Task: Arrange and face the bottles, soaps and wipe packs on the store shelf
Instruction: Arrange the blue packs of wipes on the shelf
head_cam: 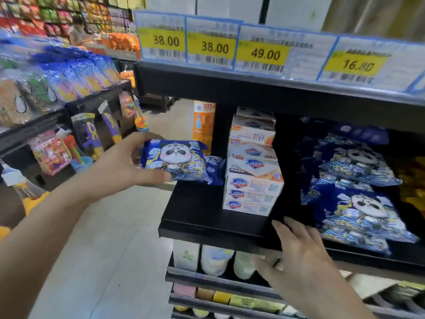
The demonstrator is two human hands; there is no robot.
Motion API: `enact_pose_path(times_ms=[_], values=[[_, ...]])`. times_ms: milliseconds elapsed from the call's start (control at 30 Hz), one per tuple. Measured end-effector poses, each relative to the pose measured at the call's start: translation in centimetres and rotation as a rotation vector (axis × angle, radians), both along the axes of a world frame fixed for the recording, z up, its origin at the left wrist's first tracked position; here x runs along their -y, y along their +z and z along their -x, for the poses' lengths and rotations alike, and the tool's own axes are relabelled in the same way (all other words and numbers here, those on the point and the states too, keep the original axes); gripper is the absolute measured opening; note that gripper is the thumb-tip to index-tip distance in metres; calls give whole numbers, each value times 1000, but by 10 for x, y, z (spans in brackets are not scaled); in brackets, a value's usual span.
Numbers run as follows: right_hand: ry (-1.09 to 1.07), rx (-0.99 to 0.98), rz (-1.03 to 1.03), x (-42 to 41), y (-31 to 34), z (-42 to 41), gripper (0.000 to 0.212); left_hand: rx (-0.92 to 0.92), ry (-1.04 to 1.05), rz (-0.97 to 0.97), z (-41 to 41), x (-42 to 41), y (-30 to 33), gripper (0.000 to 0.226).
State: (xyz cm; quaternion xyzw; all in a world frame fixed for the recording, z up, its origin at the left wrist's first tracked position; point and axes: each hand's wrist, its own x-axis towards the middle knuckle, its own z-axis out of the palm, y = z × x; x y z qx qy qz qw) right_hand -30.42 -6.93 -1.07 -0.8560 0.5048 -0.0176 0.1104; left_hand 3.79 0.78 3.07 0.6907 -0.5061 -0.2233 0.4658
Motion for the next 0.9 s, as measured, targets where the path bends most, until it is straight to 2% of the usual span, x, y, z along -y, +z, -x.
enact_pose_path(times_ms=[67,300,433,567,667,800,900], values=[[-7,-20,38,-1,-1,-3,91,-19,-39,10,-12,20,-3,83],[-37,-67,54,-5,-6,-10,94,167,-89,-42,-21,83,-15,69],[-83,-59,91,-8,-17,-13,103,131,-102,-85,-26,95,-21,68],[-114,-25,182,-7,-31,-12,93,68,-136,-104,-27,99,-22,68],[-114,-32,237,-7,-35,-11,90,54,-119,-112,-26,99,-23,74],[-115,-10,288,-7,-41,-11,87,12,-136,-124,-23,92,-25,97],[-106,16,304,-5,-45,-9,86,2,-98,-117,-21,84,-25,95]])
